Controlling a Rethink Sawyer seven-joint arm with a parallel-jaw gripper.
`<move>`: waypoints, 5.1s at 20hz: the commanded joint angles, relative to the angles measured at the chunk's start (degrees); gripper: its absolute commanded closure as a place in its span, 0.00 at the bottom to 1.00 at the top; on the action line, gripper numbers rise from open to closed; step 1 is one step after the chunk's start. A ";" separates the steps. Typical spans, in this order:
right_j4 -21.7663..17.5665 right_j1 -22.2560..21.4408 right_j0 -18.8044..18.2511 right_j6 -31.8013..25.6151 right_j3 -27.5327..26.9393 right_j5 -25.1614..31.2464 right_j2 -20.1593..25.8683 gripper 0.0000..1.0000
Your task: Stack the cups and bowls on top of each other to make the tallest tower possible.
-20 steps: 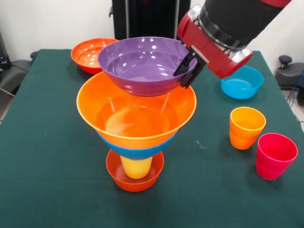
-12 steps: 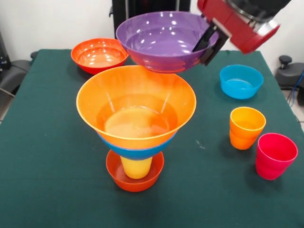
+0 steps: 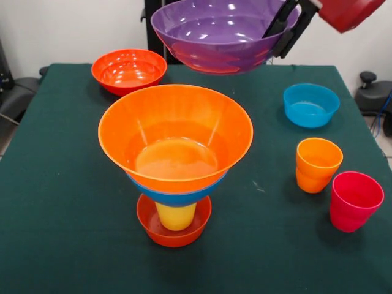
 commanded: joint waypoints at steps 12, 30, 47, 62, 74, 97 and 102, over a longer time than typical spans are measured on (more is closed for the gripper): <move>-1.45 0.64 -3.15 -5.37 -0.54 -1.89 4.99 1.00; -1.59 0.07 -3.27 -5.52 0.25 -3.28 4.97 1.00; 0.69 6.61 -6.31 -5.68 -9.92 -1.77 4.29 1.00; 1.47 7.07 -5.93 -5.24 -9.01 -3.88 4.21 1.00; 1.22 8.14 -6.87 -6.05 -11.11 -5.83 3.56 1.00; 3.93 13.39 -9.53 -6.51 -17.77 -6.79 1.99 1.00; 4.05 13.24 -9.13 -6.13 -16.79 -7.64 1.95 1.00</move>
